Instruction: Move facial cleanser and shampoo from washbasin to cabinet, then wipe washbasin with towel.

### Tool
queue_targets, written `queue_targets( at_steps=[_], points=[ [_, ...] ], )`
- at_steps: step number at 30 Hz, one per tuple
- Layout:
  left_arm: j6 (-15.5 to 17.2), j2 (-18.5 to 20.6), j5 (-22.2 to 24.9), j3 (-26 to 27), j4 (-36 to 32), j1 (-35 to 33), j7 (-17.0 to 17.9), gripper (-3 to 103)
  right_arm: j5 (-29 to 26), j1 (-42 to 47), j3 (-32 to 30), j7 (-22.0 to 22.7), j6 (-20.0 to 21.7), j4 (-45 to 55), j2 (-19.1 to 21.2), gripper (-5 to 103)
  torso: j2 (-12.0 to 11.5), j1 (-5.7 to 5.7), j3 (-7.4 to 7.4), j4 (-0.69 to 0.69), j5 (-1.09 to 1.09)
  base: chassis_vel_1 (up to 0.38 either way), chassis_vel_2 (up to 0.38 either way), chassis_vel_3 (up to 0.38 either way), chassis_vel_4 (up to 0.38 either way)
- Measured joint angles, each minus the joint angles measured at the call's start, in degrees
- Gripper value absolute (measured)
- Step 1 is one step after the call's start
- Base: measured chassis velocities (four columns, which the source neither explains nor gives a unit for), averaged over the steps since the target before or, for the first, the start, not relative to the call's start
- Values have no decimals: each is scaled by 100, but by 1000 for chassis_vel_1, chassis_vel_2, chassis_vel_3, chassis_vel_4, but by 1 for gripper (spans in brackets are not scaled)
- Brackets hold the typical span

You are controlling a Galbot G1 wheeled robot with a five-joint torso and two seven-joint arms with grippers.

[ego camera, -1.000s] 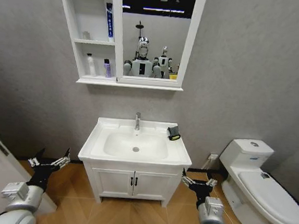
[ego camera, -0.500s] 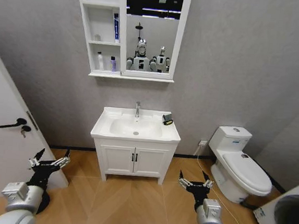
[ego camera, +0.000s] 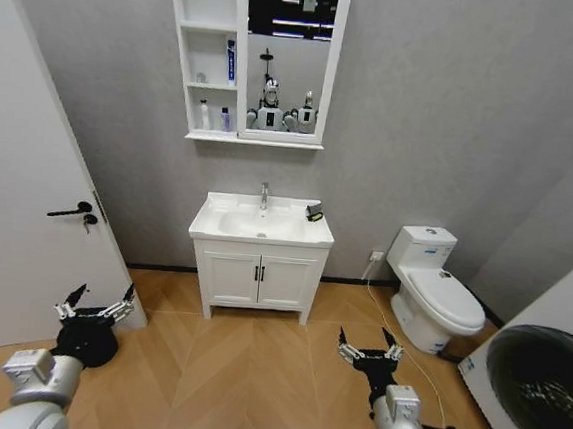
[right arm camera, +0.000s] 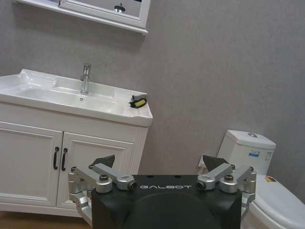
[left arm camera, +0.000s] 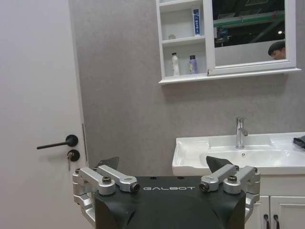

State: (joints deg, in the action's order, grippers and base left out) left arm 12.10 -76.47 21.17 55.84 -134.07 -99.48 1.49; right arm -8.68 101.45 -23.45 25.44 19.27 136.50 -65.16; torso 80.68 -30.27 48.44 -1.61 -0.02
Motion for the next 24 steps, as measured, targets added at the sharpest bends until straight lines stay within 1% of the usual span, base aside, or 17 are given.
queue_targets(
  at_steps=[1,2,7,24],
  points=[
    [0,0,0,-1,0,1,-1,100,-29,-27,-5,2,-1,-25,1,100,-2,-2,1,-2,3,0,0,0,0],
    [0,0,0,-1,0,1,0,100,-56,-69,-16,2,-1,-55,4,100,-4,-6,2,4,7,-77,-7,82,-40],
    [0,0,0,-2,0,2,-1,100,-118,-160,-45,1,11,-132,26,100,-7,-12,4,3,4,-77,47,82,-56],
    [0,0,0,0,0,0,-1,100,-190,-226,-53,38,35,-191,22,100,-3,-3,1,2,3,-2,3,-1,-3]
  ],
)
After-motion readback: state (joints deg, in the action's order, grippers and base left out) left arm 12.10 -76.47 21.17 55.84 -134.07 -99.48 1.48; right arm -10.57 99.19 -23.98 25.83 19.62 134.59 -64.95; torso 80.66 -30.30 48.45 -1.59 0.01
